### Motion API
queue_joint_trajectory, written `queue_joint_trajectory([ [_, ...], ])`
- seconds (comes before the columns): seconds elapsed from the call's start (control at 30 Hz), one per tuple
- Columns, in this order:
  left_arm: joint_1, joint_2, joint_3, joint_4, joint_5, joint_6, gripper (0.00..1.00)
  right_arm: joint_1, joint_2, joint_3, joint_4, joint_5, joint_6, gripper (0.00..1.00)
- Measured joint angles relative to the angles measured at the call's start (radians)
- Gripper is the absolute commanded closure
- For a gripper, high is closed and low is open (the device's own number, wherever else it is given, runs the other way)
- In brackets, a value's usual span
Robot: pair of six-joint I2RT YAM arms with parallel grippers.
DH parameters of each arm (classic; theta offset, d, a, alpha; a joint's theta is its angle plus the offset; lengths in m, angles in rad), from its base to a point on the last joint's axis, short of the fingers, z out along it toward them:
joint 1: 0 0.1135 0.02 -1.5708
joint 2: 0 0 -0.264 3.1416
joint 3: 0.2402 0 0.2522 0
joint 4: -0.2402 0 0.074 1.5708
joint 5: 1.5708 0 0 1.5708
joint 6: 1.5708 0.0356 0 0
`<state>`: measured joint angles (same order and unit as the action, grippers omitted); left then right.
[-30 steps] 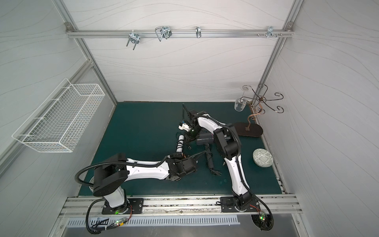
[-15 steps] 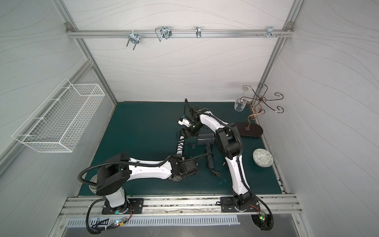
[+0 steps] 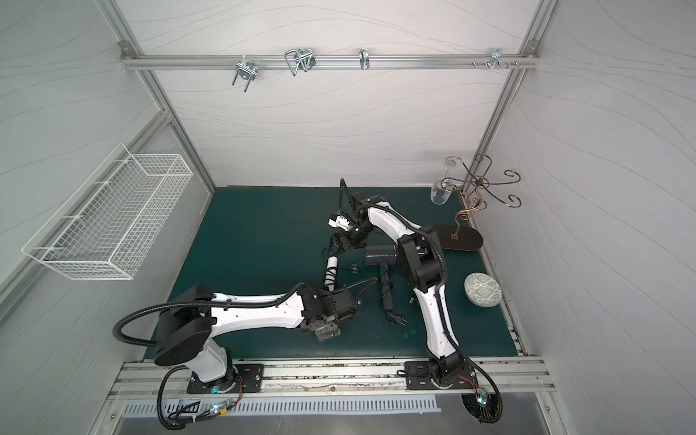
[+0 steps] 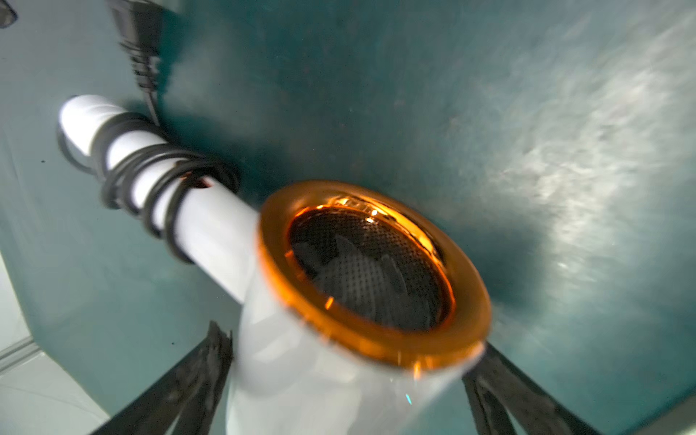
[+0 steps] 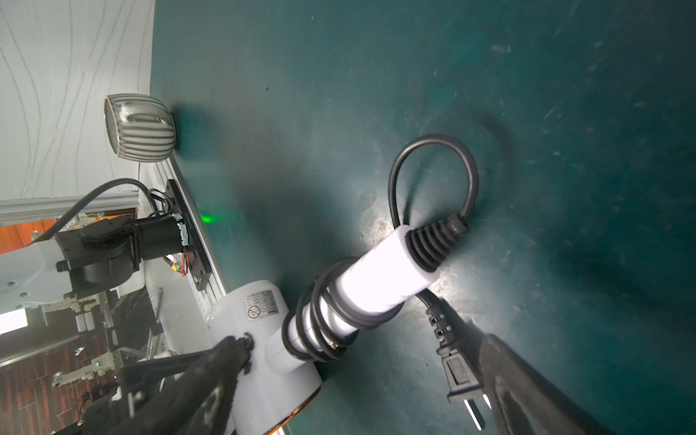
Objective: Wrap the cord around the hair dryer
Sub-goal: Place the hair dryer at the center of the board.
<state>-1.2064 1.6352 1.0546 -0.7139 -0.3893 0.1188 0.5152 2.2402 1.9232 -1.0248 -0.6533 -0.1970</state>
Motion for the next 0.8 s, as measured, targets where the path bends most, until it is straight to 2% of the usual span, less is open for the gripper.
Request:
queue_joint_trajectory([
  [0.27, 0.000, -0.139, 0.016, -0.016, 0.027, -0.037, 0.02, -0.024, -0.050, 0.023, -0.001, 0.021, 0.053, 0.01],
  [0.47, 0.031, -0.388, 0.015, 0.015, 0.026, -0.031, 0.02, -0.059, -0.136, 0.023, 0.007, 0.044, 0.104, 0.01],
  [0.6, 0.177, -0.500, 0.016, 0.042, 0.039, -0.031, 0.02, -0.086, -0.222, 0.006, 0.036, 0.055, 0.138, 0.01],
  [0.8, 0.473, -0.536, 0.014, 0.069, 0.097, -0.050, 0.02, -0.156, -0.407, -0.183, 0.159, 0.069, 0.198, 0.01],
])
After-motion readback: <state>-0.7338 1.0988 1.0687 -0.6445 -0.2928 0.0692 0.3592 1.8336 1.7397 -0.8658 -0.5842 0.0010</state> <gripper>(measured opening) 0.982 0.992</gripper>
